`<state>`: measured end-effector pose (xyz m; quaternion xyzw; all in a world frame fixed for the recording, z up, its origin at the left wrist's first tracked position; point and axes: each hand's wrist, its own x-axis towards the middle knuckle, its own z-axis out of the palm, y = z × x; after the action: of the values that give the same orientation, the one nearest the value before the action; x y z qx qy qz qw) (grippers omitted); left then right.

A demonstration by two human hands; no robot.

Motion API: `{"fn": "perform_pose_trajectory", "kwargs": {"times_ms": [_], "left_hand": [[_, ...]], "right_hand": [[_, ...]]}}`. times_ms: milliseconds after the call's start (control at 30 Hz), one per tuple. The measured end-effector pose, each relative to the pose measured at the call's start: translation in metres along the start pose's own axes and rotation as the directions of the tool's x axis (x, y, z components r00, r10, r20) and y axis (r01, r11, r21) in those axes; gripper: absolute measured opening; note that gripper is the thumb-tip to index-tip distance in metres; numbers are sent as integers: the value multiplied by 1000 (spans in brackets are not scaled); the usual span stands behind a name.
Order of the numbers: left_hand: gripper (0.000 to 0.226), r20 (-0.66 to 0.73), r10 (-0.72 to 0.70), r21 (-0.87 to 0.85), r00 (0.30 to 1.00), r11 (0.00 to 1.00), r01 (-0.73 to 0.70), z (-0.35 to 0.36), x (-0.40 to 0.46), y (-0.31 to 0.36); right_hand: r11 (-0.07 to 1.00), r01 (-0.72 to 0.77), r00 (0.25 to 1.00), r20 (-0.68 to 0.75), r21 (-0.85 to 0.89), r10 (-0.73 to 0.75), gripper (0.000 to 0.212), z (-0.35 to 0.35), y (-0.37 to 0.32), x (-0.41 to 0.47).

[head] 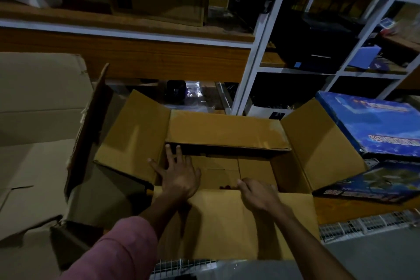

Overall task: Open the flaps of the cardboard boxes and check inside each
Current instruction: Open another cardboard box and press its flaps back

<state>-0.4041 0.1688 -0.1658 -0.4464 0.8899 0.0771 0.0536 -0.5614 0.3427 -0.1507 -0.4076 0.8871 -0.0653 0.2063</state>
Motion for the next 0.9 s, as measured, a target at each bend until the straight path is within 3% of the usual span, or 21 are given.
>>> {"fn": "perform_pose_trajectory", "kwargs": {"times_ms": [133,233,300,433,533,700,900], "left_hand": [[61,-79,-6,42,997,999,10,4,-8,0],[64,-108,19,35,994,999,-15,9,-10,-2],[69,-86,28,34,996,999,-25,11,-2,-2],[73,-89,37,110,995,994,-27,0,30,-4],[69,-163,38,103,986,994,-21,-11,63,-14],[74,-174,19,108,985,994,0,-25,118,-33],[76,-199,20,173,980,985,15,-17,125,-27]], "right_hand": [[998,57,985,164,-3,-56,36,8,-25,54],[996,90,983,165,-18,-86,63,18,-49,82],[990,135,989,59,34,-136,82,18,-65,91],[963,263,929,-284,53,-238,87,-10,-87,117],[960,278,906,-339,21,-255,85,-34,-90,140],[985,170,952,-255,-11,-167,81,-46,-84,173],[996,91,989,-119,-9,-92,77,-39,-87,210]]}}
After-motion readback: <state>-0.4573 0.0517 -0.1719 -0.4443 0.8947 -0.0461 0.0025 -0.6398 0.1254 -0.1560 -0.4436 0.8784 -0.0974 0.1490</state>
